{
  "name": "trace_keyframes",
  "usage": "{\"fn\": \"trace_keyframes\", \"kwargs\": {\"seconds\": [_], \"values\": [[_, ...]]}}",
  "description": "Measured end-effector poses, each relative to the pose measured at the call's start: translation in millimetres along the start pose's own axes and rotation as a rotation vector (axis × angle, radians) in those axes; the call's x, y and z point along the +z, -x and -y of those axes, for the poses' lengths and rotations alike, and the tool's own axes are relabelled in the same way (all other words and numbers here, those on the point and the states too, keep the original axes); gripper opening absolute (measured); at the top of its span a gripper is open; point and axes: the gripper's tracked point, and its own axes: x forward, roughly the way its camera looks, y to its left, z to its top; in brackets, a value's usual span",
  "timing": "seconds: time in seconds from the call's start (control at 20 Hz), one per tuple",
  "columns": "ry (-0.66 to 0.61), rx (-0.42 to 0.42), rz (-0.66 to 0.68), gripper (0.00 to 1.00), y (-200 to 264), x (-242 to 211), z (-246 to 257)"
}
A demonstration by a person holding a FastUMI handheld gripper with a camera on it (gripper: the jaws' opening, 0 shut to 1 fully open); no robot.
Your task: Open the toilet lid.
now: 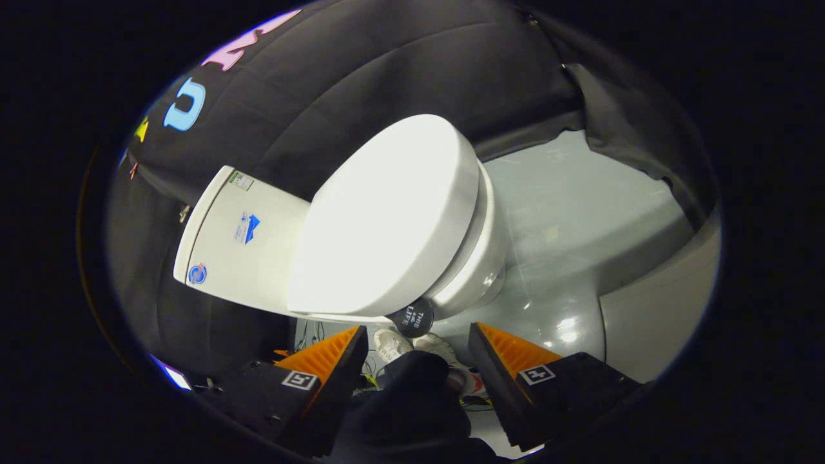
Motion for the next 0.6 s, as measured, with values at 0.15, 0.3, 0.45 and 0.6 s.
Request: {"fn": "trace_keyframes", "kwargs": {"seconds": [0.15,0.3,0.45,0.6], "values": [[0.01,0.003,-0.02,0.91,-24,1,-5],[0.02,0.039,-0.1,0.75,-40,-15,-12],[-0.042,0.038,-0.119,0.63,-50,-19,-4],[-0.099,0.06,-0.117,0.6,-45,-16,4]]}}
